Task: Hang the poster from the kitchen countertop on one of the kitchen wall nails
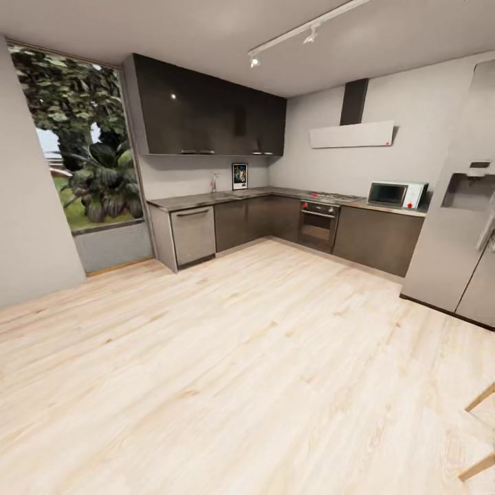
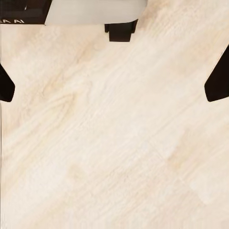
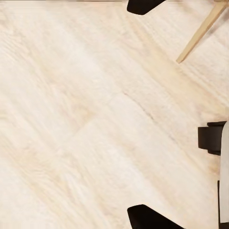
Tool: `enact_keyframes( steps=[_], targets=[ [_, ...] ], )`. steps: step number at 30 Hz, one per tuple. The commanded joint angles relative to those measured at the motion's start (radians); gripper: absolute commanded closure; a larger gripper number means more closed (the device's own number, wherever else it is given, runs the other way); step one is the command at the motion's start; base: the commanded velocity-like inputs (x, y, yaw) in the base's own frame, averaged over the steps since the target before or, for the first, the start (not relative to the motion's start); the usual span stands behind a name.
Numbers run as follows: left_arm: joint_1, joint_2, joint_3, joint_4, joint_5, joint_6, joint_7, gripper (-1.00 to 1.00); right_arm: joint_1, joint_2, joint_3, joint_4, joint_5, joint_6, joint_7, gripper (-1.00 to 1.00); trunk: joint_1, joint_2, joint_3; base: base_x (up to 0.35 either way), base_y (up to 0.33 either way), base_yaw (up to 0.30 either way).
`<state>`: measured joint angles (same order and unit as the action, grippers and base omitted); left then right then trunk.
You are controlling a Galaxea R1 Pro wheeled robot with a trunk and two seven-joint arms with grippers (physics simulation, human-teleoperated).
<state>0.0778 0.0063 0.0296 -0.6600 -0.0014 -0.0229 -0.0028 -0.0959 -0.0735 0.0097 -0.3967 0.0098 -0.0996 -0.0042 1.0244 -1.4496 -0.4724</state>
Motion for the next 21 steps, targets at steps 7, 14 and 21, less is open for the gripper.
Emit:
enact_keyframes(
  steps=[7,14,21],
  targets=[
    [0.0,0.0,0.001,-0.001,0.0,-0.002,0.0,-1.0,-0.001,0.0,0.001,0.001,0.001,-0.003,0.0,-1.0,0.001,0.0,-0.001,0.338,0.0,-0.129],
    [0.0,0.0,0.001,-0.001,0.0,-0.002,0.0,-1.0,-0.001,-0.001,0.001,0.007,0.002,-0.003,0.0,-1.0,0.001,0.0,-0.001,0.339,0.0,-0.009],
    [0.0,0.0,0.001,-0.001,0.0,-0.002,0.0,-1.0,-0.001,0.0,0.0,0.006,0.001,-0.003,0.0,-1.0,0.001,0.0,-0.001,0.339,0.0,0.0]
  ],
)
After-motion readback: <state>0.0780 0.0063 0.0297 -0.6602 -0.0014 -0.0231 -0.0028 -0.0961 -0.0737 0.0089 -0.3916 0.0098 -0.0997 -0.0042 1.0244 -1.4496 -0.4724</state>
